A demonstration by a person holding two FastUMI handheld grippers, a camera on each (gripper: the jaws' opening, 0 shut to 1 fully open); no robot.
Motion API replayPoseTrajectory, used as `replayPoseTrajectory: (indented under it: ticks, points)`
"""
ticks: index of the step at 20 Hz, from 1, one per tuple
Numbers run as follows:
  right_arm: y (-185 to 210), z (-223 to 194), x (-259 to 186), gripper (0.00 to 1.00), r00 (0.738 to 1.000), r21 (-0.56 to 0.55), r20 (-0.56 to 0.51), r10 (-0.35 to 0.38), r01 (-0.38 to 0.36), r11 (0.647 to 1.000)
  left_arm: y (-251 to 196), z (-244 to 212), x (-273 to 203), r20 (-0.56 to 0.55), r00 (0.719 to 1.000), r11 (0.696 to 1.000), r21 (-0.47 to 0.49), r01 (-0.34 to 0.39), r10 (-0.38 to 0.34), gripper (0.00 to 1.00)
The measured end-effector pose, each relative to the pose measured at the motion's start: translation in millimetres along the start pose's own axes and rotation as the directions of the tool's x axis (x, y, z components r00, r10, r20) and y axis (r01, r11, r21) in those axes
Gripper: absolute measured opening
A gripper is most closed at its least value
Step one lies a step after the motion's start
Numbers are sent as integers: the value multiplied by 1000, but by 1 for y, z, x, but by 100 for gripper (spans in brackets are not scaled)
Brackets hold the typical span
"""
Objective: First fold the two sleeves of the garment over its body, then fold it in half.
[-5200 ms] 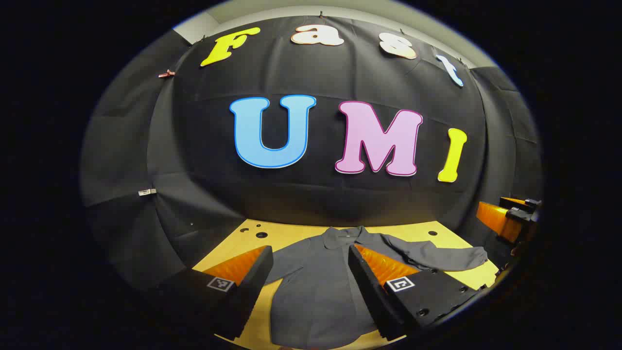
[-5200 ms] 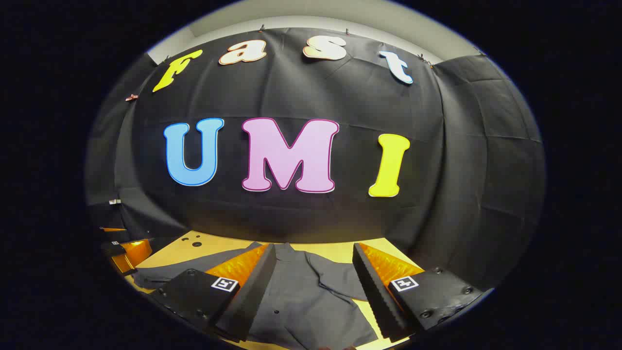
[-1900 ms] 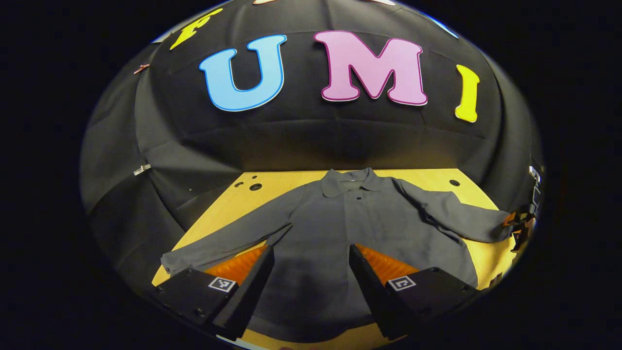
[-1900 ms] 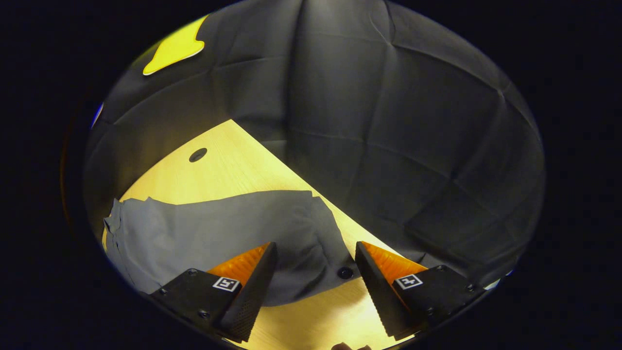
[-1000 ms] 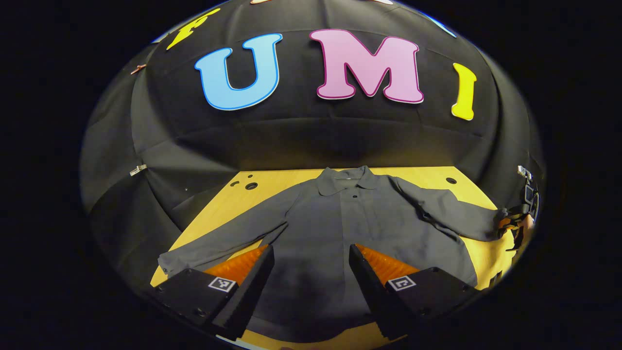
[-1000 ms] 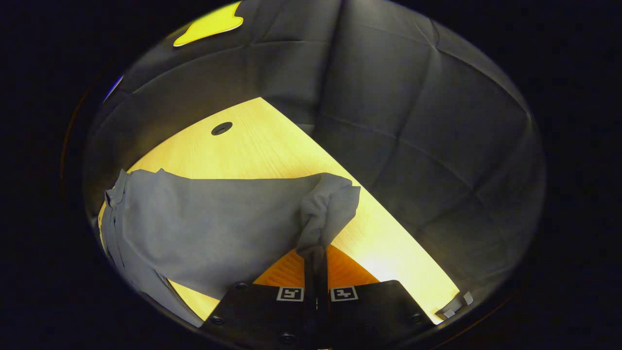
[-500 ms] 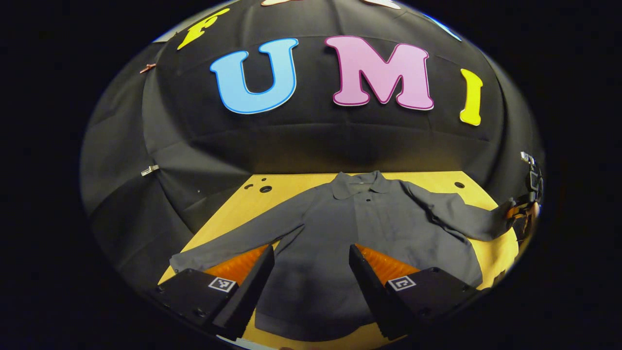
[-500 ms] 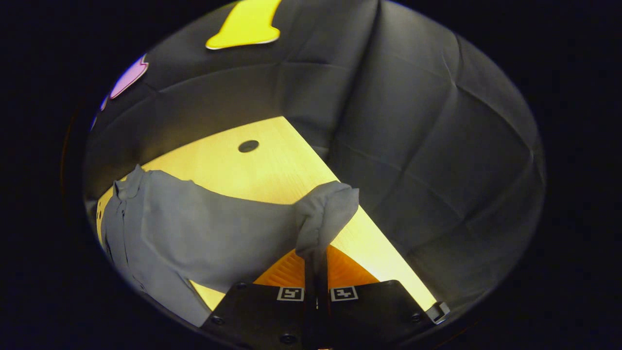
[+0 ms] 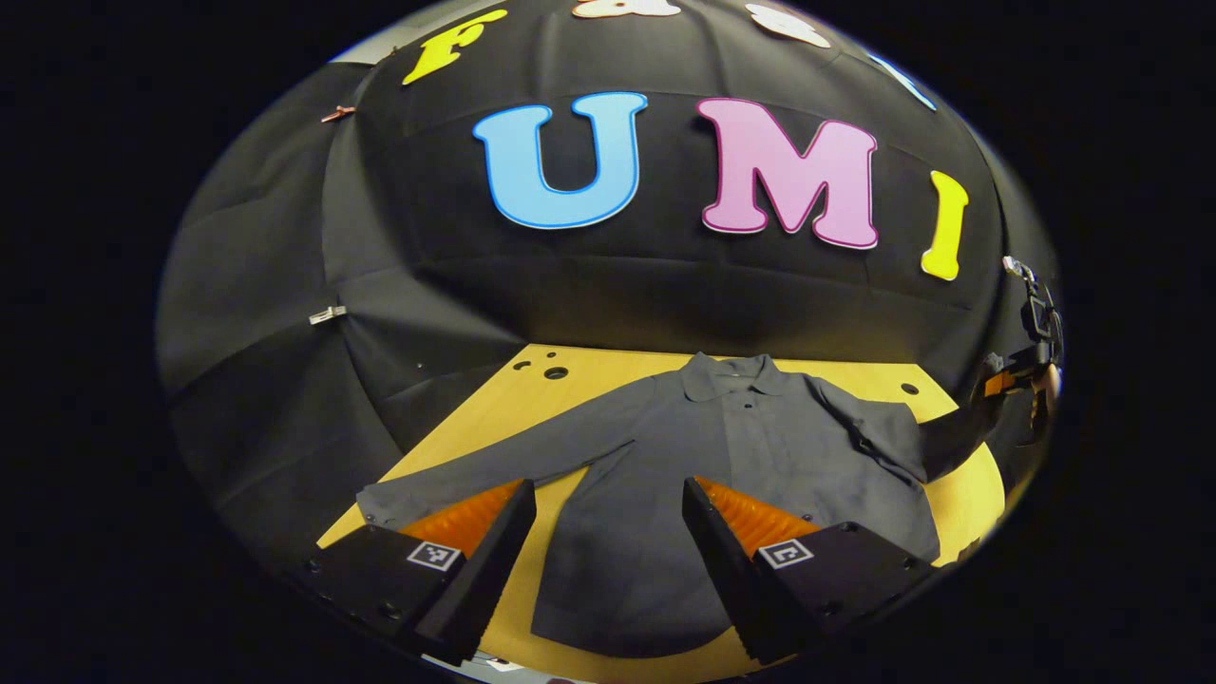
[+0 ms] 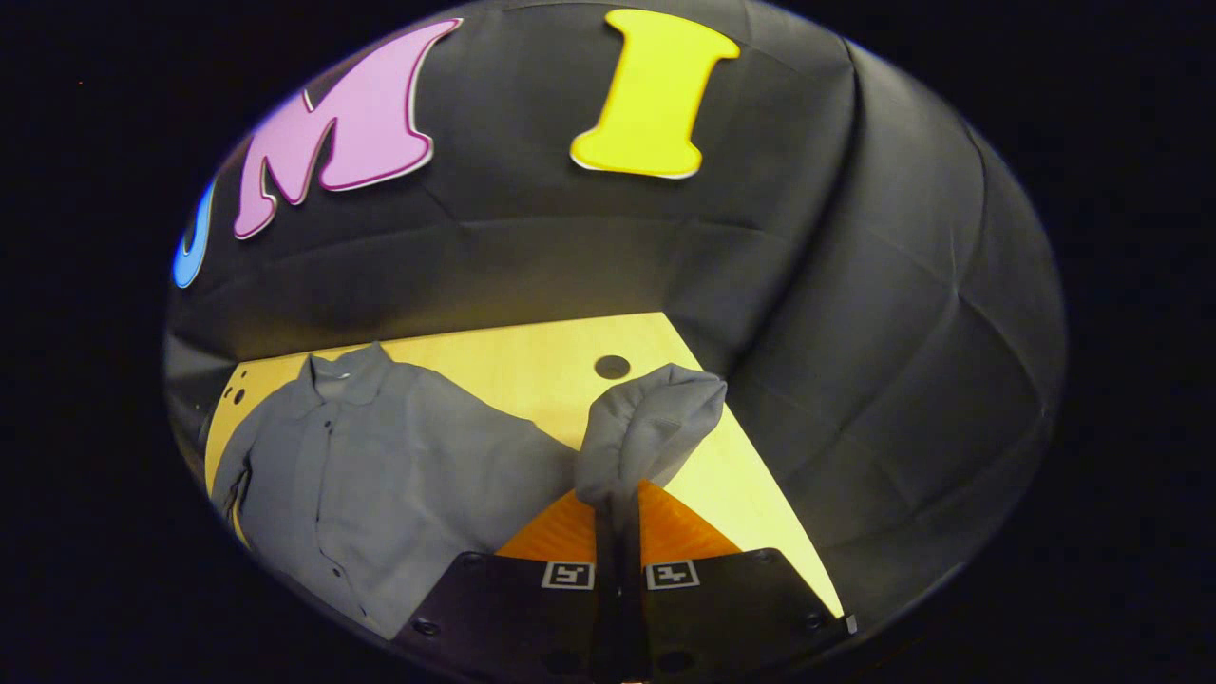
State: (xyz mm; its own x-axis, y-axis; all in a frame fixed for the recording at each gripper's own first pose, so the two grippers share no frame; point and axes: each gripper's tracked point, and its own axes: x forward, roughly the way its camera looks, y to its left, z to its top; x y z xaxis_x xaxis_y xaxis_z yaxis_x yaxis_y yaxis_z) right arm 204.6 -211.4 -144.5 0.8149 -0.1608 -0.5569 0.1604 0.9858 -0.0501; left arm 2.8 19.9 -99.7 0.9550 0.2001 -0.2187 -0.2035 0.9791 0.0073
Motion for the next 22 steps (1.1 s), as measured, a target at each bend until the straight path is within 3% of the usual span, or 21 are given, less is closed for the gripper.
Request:
replayPoseTrajectory:
  ticks: [7,10,15,22]
  points:
    - [102,48,-17,5,991,-59,49,123,-120,991,48,-22,-18,-6,998,997,-49,-56,56,98]
    - [153,58,-23,5,981,-108,54,185,-179,978,73,-25,-21,8,996,996,-8,-88,88,98]
    - [251,59,-28,5,953,-204,29,301,-289,935,101,-25,-22,19,993,993,-27,-118,119,98]
    - [389,33,-34,5,903,-312,-37,429,-418,853,128,-48,-25,-30,984,975,-136,-177,174,98]
